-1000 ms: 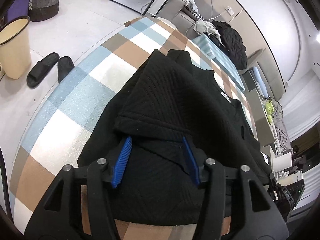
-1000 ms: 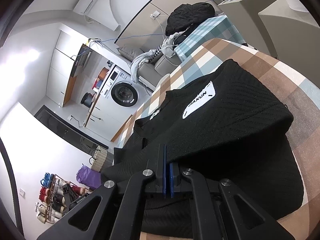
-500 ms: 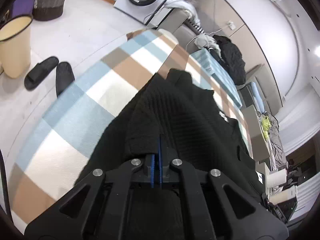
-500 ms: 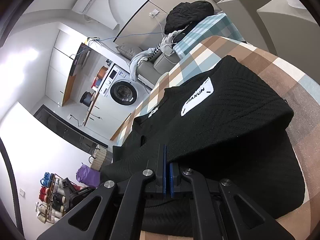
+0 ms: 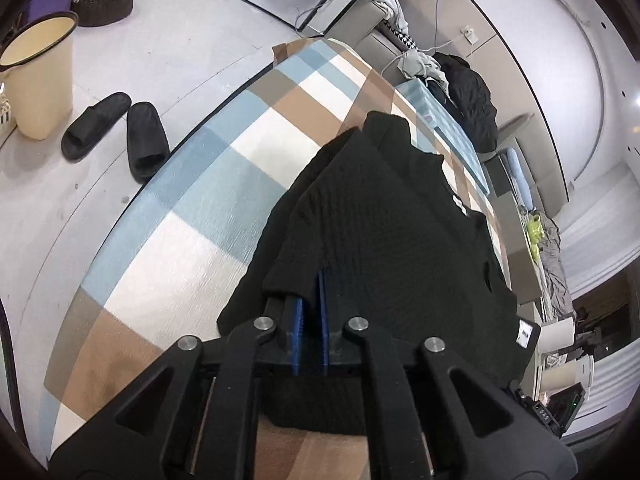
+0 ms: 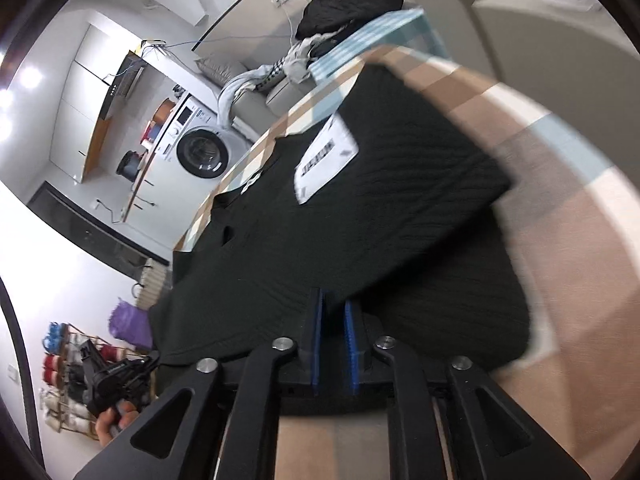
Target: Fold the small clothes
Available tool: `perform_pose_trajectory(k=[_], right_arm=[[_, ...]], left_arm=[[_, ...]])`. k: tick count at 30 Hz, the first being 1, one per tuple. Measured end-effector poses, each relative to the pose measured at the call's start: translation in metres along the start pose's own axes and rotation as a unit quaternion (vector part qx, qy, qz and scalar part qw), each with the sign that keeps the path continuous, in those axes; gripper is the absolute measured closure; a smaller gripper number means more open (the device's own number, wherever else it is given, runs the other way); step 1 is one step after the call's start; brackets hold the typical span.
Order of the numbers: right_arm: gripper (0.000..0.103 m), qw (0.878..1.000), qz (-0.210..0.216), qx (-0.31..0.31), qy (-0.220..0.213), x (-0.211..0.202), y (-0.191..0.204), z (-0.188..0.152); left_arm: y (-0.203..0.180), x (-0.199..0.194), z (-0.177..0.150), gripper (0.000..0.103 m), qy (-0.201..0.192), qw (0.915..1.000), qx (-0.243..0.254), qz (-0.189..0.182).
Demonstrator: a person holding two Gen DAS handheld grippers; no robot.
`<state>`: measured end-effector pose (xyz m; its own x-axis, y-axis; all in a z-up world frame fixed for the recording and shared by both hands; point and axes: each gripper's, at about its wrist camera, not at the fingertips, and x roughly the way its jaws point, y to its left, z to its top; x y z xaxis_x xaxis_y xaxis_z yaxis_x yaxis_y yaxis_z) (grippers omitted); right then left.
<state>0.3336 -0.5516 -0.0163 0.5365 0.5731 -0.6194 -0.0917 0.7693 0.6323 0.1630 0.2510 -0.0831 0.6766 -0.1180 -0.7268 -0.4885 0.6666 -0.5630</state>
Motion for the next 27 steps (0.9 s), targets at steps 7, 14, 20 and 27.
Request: perform_pose_trajectory(k=[7,14,20,27], right_arm=[[0.06,0.994,-0.065,0.027,-0.088,-0.056,-0.039,0.019],[0.053,0.994,-0.072,0.036,-0.079,-0.038,-0.056,0.04],[0.051,0.998,-0.052,0.014,-0.022,-0.016,-0.04,0.026],[0.051,0.996,-0.072,-0.05,-0.002,-0.023,-0.024,0.006]], left_arm=[[0.001,-0.012,-0.004,0.075,0.007,0.9998,0.018,-0.003],[-0.001,-0.032,-0.009,0.04,-0.018,0.9983,0.05,0.022],[0.002,-0.02,-0.007,0.039,-0.005,0.9984,0.053,0.02],[-0.016,-0.002,-0.018,0.039,0.026,0.9937,0.104,0.034]])
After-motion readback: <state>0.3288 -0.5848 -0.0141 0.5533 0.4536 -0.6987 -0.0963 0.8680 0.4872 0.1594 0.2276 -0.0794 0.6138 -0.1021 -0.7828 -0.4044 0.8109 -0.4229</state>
